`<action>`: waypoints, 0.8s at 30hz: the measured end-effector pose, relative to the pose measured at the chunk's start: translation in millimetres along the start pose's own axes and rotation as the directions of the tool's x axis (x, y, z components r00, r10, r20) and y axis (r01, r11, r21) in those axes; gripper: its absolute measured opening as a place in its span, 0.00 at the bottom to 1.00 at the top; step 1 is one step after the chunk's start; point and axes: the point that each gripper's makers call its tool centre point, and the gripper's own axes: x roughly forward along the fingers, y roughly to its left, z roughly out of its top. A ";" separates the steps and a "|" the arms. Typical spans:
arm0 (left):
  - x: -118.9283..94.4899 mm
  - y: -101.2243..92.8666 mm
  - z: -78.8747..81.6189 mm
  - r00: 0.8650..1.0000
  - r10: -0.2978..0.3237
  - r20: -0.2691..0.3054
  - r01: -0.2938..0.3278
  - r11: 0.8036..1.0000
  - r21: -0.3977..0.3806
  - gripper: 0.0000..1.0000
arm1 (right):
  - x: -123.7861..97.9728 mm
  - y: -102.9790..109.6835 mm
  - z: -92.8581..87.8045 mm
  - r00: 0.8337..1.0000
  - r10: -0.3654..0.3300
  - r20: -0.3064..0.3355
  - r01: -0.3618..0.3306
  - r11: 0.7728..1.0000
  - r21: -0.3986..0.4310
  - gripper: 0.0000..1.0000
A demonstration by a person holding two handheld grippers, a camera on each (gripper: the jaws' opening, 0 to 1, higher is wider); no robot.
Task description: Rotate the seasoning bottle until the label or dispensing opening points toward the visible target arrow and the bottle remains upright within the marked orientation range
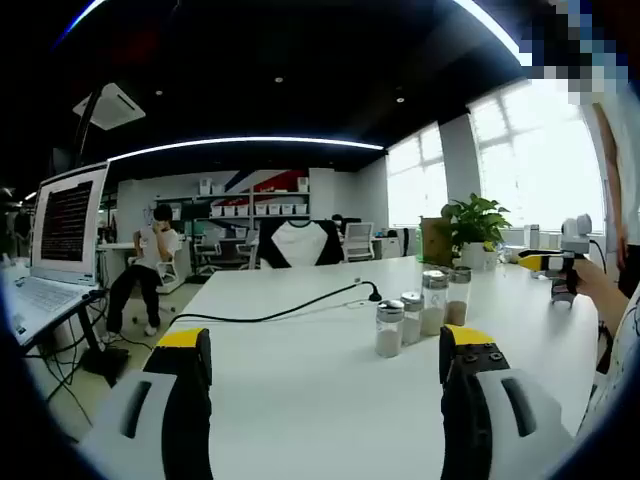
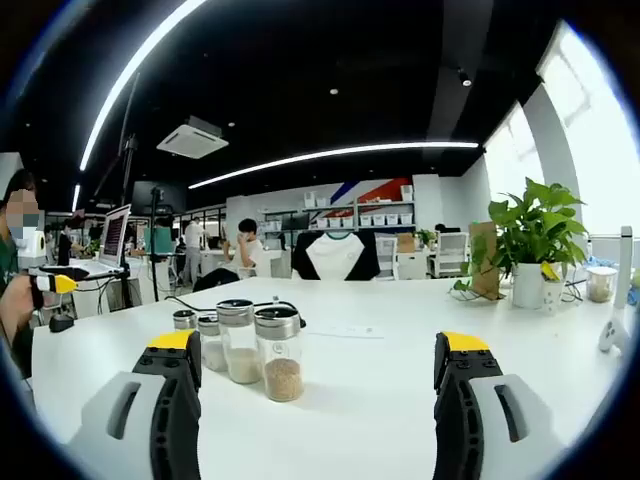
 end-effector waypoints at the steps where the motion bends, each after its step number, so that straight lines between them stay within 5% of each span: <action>1: -2.0 2.3 -0.7 1.000 0.008 0.001 -0.008 1.000 -0.005 1.00 | -0.7 -0.7 -1.2 1.000 -0.003 -0.002 0.003 1.000 0.002 0.99; 14: -6.7 -0.8 12.2 0.999 0.004 0.051 -0.004 1.000 -0.006 1.00 | -14.4 -10.2 -9.5 0.999 -0.039 -0.002 0.039 0.999 0.028 0.99; 24: -7.1 -5.0 8.6 0.999 -0.021 0.039 0.021 1.000 -0.014 1.00 | -7.5 -1.2 -8.9 1.000 0.006 -0.005 -0.006 0.999 0.039 0.94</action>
